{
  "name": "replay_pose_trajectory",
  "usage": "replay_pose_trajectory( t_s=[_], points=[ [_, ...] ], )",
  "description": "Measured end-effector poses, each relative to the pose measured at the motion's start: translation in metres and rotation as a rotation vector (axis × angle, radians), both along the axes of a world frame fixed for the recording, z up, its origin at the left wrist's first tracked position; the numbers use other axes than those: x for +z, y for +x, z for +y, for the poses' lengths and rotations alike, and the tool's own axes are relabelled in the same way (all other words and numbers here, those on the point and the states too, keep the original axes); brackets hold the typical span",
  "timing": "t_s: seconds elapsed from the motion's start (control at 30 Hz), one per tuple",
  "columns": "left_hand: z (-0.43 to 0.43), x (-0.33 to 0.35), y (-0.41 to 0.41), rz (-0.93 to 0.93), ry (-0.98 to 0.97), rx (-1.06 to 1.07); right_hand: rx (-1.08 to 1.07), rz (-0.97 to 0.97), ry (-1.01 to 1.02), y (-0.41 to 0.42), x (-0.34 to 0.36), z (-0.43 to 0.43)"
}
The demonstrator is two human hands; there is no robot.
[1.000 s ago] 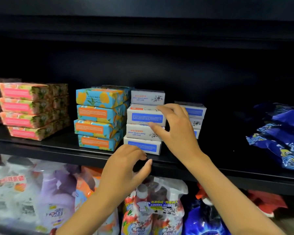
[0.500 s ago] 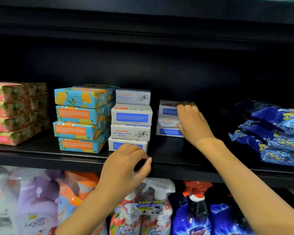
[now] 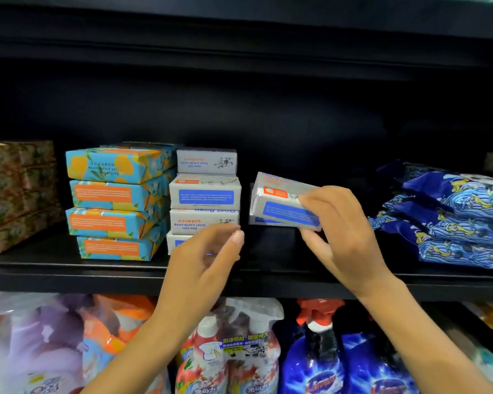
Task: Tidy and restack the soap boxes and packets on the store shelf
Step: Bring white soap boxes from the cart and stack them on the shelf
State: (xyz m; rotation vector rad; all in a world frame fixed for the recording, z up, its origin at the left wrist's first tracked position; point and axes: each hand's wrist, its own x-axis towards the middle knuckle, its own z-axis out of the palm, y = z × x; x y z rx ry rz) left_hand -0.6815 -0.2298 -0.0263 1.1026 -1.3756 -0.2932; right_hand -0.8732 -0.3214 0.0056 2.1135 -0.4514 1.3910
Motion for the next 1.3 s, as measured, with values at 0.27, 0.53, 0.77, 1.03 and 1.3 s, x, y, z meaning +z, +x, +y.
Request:
replay_pose_trajectory(
  t_s=[0.27,0.53,0.77,1.03,1.3],
  points=[
    [0.005,0.024,-0.012,0.397,0.202,-0.459,0.169,0.149,-0.183,-0.002,-0.009,0.033],
    [0.008,0.010,-0.011,0.168,-0.010,-0.334,0.315,-0.088,0.620,-0.008,0.003,0.048],
    [0.014,0.011,-0.006,0.192,0.051,-0.233,0.188,0.014,0.247,0.001,-0.008,0.048],
    [0.018,0.023,-0.001,0.563,0.469,-0.522,0.273,0.014,-0.039,0.007,-0.019,0.046],
    [0.017,0.013,-0.005,0.280,0.059,-0.211,0.301,0.016,0.375,-0.003,-0.015,0.044]
  ],
)
